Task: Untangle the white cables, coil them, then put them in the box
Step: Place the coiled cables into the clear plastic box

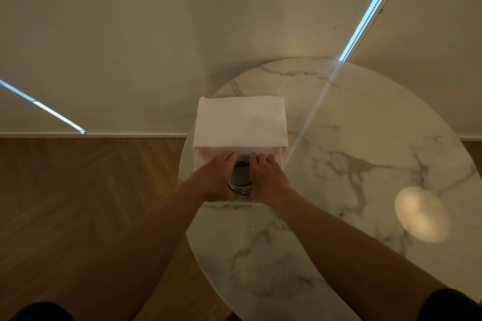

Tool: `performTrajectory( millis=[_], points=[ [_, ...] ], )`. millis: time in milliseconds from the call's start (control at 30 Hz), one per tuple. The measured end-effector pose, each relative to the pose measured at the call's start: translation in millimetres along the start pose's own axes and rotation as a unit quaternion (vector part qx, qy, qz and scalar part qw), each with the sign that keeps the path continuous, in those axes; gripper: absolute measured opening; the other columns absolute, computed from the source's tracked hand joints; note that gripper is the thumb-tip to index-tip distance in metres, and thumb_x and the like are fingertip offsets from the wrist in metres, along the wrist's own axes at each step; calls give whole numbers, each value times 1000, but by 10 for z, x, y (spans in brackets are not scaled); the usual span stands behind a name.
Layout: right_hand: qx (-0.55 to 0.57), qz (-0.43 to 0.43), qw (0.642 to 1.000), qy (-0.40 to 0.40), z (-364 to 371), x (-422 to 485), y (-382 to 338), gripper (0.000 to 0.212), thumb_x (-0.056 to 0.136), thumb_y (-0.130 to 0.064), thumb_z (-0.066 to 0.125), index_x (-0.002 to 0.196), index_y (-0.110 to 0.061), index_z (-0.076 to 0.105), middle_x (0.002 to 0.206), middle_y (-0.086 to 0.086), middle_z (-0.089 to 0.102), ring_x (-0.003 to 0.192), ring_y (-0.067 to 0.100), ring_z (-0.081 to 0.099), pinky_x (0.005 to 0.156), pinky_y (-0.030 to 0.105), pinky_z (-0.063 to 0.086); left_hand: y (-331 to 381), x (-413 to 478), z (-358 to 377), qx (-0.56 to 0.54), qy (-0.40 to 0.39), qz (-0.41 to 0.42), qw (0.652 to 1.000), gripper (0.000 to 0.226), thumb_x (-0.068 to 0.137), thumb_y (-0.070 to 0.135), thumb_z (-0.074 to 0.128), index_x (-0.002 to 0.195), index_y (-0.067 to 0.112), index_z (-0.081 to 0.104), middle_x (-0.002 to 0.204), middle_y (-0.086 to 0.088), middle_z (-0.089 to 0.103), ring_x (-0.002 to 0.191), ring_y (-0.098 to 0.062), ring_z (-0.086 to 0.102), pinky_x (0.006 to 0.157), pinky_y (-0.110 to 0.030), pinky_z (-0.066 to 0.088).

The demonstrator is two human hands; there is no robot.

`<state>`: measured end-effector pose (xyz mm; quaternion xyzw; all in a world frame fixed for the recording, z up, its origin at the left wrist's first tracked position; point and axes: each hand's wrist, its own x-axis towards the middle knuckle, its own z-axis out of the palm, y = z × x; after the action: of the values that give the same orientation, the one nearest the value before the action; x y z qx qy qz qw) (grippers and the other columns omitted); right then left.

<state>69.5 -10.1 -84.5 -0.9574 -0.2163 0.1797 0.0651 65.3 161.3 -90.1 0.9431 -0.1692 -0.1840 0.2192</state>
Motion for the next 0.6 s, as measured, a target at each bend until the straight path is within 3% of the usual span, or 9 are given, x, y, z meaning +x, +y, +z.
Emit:
performTrajectory(
  millis=[100, 200, 300, 433, 533, 600],
  points=[
    [17, -17, 1000, -12, -38, -17, 64, 108, 68, -53, 76, 144, 3, 24, 135, 14, 37, 117, 33, 38, 104, 38, 34, -17, 20, 36, 3, 7, -10, 1000, 96, 59, 62, 75, 135, 12, 44, 129, -4, 53, 115, -20, 52, 98, -37, 48],
    [52, -43, 998, -1, -57, -64, 144, 81, 76, -34, 76, 139, -2, 36, 133, 11, 41, 122, 31, 41, 104, 34, 36, -19, -2, 98, 36, 13, -20, 999, 103, 62, 57, 82, 143, 12, 36, 138, -4, 48, 122, -22, 49, 99, -39, 48],
    [59, -32, 998, 7, -43, -113, 146, 86, 75, -32, 78, 142, -3, 34, 139, 13, 42, 127, 30, 44, 104, 35, 41, 14, -27, 126, 50, 14, -32, 998, 107, 64, 50, 84, 148, 12, 29, 145, -4, 42, 129, -23, 44, 104, -40, 44],
    [24, -20, 1000, 3, -17, -146, 96, 84, 84, -27, 69, 149, 1, 23, 153, 19, 29, 138, 31, 34, 112, 34, 32, 10, -60, 84, 12, 4, -34, 999, 108, 65, 64, 71, 150, 15, 26, 150, -2, 37, 134, -21, 41, 107, -40, 42],
    [-24, -27, 999, 19, -28, -163, 64, 75, 89, -21, 62, 147, 6, 23, 151, 24, 29, 139, 33, 31, 115, 35, 27, 21, -94, 76, 13, 24, -29, 999, 95, 76, 50, 72, 152, 17, 25, 152, -1, 36, 136, -20, 40, 106, -41, 43],
    [-27, -20, 999, 20, -20, -159, 43, 75, 88, -19, 64, 147, 5, 25, 151, 23, 29, 135, 33, 35, 112, 35, 31, 48, -103, 82, 36, 29, -27, 999, 91, 82, 41, 73, 153, 14, 24, 156, -3, 32, 140, -20, 35, 110, -40, 40]
  ],
)
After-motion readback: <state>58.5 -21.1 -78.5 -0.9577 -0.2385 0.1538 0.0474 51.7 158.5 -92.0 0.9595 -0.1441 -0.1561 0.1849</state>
